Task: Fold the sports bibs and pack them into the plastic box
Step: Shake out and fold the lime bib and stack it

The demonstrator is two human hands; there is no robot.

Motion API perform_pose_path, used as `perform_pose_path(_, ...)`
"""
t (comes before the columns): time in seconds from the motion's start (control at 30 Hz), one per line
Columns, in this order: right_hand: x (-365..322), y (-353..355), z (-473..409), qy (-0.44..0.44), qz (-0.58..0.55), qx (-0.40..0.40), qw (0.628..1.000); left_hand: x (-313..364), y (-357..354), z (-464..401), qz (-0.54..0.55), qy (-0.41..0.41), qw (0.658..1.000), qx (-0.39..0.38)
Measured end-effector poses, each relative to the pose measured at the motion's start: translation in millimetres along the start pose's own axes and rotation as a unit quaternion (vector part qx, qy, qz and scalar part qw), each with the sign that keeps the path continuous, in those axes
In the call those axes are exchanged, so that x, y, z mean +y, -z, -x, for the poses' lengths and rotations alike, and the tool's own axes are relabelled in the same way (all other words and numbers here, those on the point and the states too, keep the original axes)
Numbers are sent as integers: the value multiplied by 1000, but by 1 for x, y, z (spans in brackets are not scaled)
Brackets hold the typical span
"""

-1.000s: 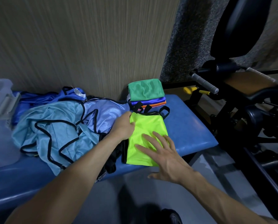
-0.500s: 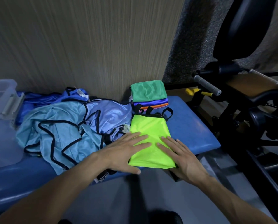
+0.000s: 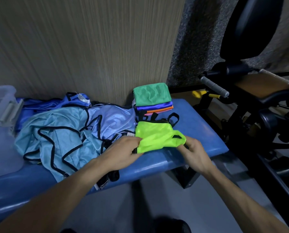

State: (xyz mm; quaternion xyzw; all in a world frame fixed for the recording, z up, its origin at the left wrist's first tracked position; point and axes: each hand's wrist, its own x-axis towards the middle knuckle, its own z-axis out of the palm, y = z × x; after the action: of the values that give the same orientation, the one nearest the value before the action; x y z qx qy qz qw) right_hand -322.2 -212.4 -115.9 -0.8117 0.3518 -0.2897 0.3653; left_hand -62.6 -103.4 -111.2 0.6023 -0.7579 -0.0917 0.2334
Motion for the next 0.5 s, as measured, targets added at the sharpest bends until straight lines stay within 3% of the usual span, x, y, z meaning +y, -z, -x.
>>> perform_pose_path(0.1,-26,12,-9,2,-99,99,990,23,13,-18,171,87,976,101)
perform_pose_path(0.2,-57,31,-20,25,-206,172,963,48,33,-49,380,128,898,182)
perform_pose_path(0.27,-67,41,-29,22,-261,200,944,62,46,-71,463,154,846,215)
perform_pose_path(0.4,-51,43,-52,-104,-320,178,925,56,44,-99,508,239,804,196)
perform_pose_path(0.5,-23,33,-60,-253,-365,83,892,28,15,-108,495,337,781,177)
